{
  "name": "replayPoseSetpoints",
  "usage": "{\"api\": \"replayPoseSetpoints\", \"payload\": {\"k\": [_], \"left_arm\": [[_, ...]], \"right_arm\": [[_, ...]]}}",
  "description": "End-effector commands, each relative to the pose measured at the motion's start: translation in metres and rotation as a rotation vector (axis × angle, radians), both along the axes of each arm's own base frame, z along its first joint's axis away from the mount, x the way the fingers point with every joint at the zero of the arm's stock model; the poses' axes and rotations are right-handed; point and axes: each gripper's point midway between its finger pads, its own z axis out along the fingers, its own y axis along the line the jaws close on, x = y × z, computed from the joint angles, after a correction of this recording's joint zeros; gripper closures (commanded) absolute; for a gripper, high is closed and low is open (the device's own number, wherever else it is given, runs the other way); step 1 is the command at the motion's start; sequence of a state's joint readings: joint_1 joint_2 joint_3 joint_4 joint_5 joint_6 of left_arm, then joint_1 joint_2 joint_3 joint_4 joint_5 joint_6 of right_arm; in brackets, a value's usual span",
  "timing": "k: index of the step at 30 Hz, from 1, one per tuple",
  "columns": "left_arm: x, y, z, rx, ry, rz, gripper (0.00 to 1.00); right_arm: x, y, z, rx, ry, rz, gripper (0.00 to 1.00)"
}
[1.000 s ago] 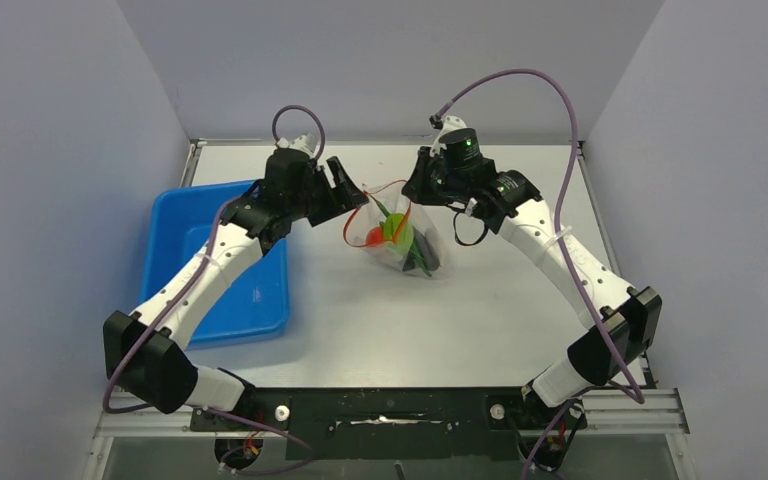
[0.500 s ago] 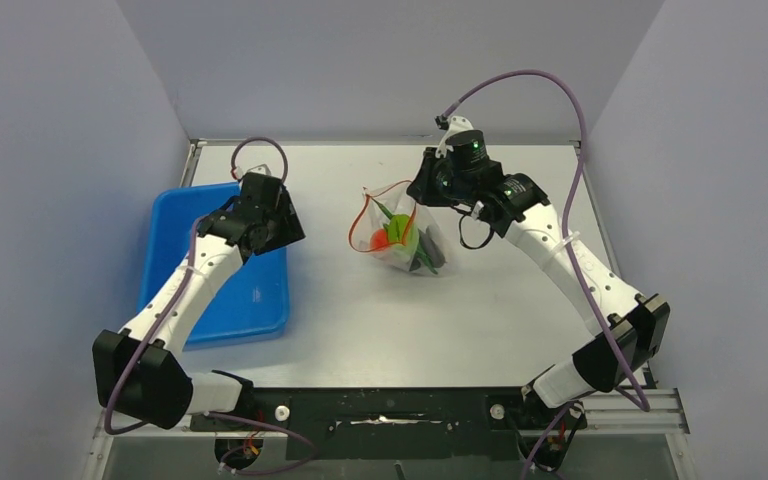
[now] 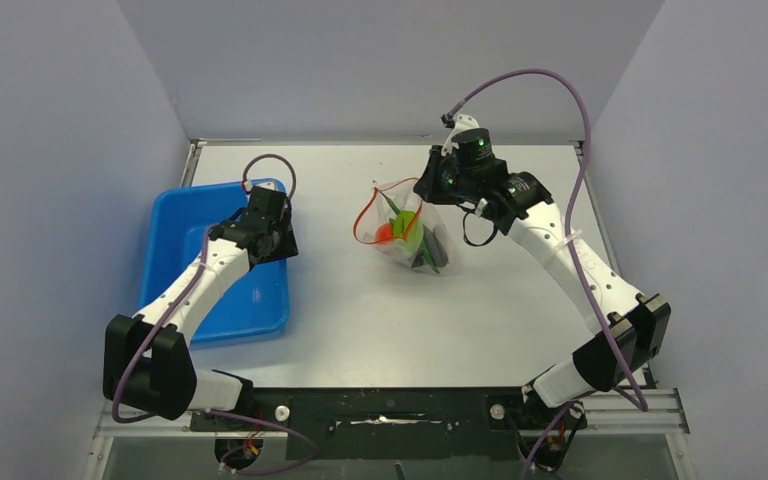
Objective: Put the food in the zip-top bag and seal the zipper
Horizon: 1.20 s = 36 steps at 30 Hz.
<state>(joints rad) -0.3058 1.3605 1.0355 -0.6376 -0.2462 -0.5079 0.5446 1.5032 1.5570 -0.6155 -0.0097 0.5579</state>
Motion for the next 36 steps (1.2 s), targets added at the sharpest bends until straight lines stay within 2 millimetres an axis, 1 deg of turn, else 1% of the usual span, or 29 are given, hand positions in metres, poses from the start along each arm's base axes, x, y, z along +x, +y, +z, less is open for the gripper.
{"api": "replayPoseSetpoints", "payload": {"k": [1,3,6,8,9,13,16,21,22,25,27,29,33,36], "left_arm": [[0.019,0.006,0.005,0.060,-0.092,-0.044,0.62],[0.019,0.006,0.004,0.067,-0.104,-0.056,0.70],[0.016,0.008,0.003,0.083,-0.122,-0.077,0.85],[0.015,0.007,0.009,0.106,-0.153,-0.114,0.97],[0.014,0.007,0.014,0.119,-0.175,-0.128,1.00],[0.012,0.002,0.037,0.159,-0.276,-0.195,1.00],[0.006,-0.009,0.051,0.212,-0.346,-0.308,1.00],[-0.016,-0.027,0.056,0.342,-0.407,-0.573,1.00],[-0.021,-0.030,0.060,0.369,-0.436,-0.613,1.00],[-0.030,-0.030,0.078,0.422,-0.543,-0.639,1.00],[-0.036,-0.028,0.082,0.434,-0.581,-0.660,1.00],[-0.044,-0.030,0.076,0.445,-0.584,-0.724,1.00],[-0.066,-0.030,0.046,0.488,-0.504,-0.908,1.00],[-0.076,-0.031,0.038,0.528,-0.482,-1.019,1.00]], "right_arm": [[0.005,-0.004,0.038,0.059,-0.111,-0.009,1.00],[0.006,-0.005,0.037,0.059,-0.109,-0.011,1.00],[0.006,-0.007,0.036,0.057,-0.108,-0.014,1.00],[0.007,-0.008,0.035,0.055,-0.106,-0.018,1.00],[0.008,-0.009,0.033,0.053,-0.104,-0.020,1.00],[0.010,-0.012,0.030,0.054,-0.098,-0.024,1.00],[0.013,-0.014,0.029,0.055,-0.099,-0.033,1.00],[0.016,-0.022,0.025,0.055,-0.097,-0.048,1.00],[0.016,-0.024,0.024,0.055,-0.095,-0.054,1.00],[0.018,-0.030,0.021,0.058,-0.092,-0.066,1.00],[0.019,-0.034,0.018,0.063,-0.087,-0.071,1.00],[0.020,-0.037,0.015,0.068,-0.081,-0.073,1.00],[0.023,-0.045,0.013,0.070,-0.079,-0.089,1.00],[0.025,-0.051,0.010,0.069,-0.074,-0.101,1.00]]}}
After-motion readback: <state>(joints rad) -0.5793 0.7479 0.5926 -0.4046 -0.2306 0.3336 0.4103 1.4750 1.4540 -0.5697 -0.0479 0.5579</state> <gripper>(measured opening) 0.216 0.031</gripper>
